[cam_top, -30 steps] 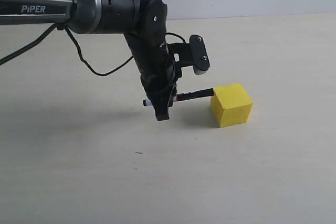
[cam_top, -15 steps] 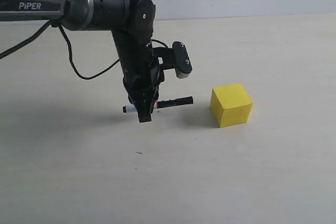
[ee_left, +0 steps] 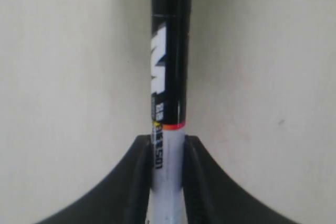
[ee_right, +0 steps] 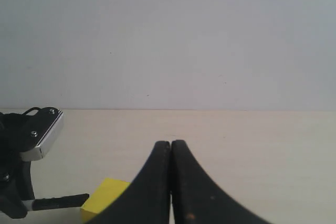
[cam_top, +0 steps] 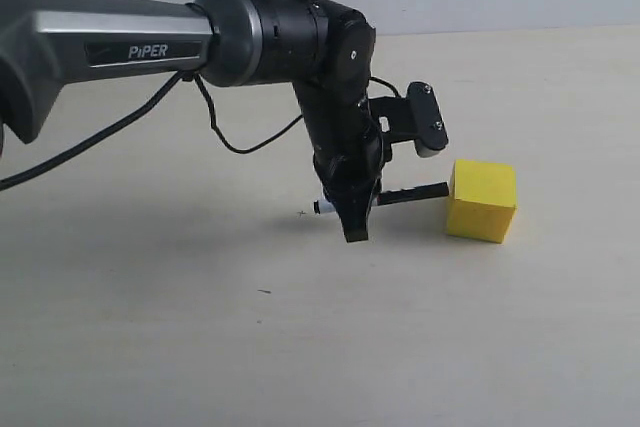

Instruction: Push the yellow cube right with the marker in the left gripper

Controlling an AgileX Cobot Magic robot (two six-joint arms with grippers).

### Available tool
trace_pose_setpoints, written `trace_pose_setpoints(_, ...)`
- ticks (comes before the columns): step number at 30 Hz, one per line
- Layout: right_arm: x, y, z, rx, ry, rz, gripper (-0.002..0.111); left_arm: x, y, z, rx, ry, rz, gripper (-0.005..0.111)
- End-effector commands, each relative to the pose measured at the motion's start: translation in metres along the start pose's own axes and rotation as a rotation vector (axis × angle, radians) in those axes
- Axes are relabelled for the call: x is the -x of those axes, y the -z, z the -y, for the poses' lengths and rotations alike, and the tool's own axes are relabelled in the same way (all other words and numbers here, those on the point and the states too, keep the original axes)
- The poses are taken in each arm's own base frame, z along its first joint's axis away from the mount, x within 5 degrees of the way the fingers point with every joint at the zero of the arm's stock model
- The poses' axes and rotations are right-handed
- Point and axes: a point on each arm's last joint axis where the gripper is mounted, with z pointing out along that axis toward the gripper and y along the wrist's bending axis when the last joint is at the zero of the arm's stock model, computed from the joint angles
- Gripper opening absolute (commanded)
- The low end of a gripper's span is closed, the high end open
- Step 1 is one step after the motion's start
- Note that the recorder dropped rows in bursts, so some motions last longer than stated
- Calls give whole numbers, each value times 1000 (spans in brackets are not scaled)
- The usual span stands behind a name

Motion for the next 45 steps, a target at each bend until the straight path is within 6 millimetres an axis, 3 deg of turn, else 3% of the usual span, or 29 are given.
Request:
trace_pose_setpoints(1, -1, 0, 0, 1, 2, 7, 0, -16, 4, -7, -50, 52, -80, 0)
trace_pose_setpoints(4, -1, 0, 0, 1, 2, 7, 0, -26, 4, -10, -63, 83, -141, 0)
trace_pose_setpoints(13, -1, 0, 0, 1, 2, 7, 0, -22, 3, -6, -62, 66, -141, 0)
trace_pose_setpoints(19, -1, 0, 0, 1, 2, 7, 0, -13, 0, -3, -41, 18, -111, 0)
trace_pose_setpoints(25, -1, 0, 0, 1, 2, 7, 0, 13, -2, 14, -4, -84, -30, 0)
trace_pose_setpoints(31, -1, 0, 0, 1, 2, 7, 0, 11, -2, 20, -37, -96, -70, 0)
trace_pose_setpoints(39, -1, 0, 0, 1, 2, 7, 0, -13, 0, -3, -29, -42, -120, 0)
trace_pose_setpoints(45, -1, 0, 0, 1, 2, 7, 0, -6, 1, -4, 7, -81, -79, 0)
